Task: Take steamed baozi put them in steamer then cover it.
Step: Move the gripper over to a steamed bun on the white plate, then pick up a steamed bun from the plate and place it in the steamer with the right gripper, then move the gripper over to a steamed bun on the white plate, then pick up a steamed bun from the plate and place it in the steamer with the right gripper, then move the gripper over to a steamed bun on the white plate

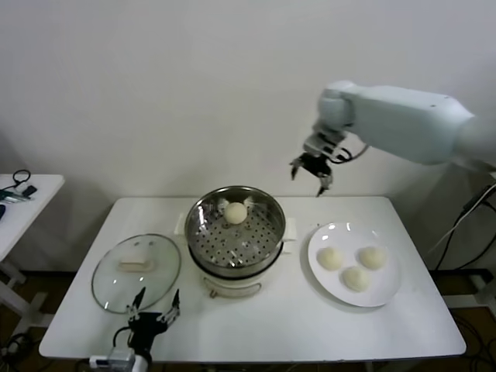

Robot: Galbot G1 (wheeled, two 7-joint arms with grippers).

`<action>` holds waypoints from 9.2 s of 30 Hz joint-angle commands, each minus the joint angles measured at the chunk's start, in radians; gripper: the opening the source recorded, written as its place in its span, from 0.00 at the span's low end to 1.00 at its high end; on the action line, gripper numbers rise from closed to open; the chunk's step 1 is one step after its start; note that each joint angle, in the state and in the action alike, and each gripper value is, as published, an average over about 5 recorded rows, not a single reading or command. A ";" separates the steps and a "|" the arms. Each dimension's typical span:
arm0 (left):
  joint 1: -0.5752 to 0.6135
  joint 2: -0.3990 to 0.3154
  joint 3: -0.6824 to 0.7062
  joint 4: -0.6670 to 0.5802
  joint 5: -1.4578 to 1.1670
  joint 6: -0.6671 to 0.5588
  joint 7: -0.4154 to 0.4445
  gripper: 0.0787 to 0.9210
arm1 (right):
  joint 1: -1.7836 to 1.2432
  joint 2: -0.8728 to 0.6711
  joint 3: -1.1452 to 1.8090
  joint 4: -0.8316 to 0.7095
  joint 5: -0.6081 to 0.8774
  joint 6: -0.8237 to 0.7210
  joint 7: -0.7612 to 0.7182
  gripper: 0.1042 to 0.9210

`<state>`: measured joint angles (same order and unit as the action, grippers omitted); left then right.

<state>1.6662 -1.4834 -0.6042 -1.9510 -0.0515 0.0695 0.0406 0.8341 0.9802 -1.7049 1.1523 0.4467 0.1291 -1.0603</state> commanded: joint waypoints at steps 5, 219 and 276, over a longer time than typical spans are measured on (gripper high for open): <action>0.003 0.000 0.001 0.001 0.002 0.001 0.001 0.88 | -0.200 -0.256 0.016 0.205 0.125 -0.465 0.176 0.88; 0.062 -0.040 -0.013 -0.117 0.040 0.059 0.010 0.88 | -0.222 0.411 0.251 0.209 -0.472 0.223 0.079 0.70; 0.039 -0.036 0.002 -0.090 0.051 0.055 0.014 0.88 | -0.492 -0.385 0.376 -0.025 -0.293 -0.264 0.019 0.88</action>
<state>1.7058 -1.5164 -0.6011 -2.0486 -0.0013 0.1250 0.0541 0.6755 0.7298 -1.5632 1.2192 0.2614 -0.0215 -1.0555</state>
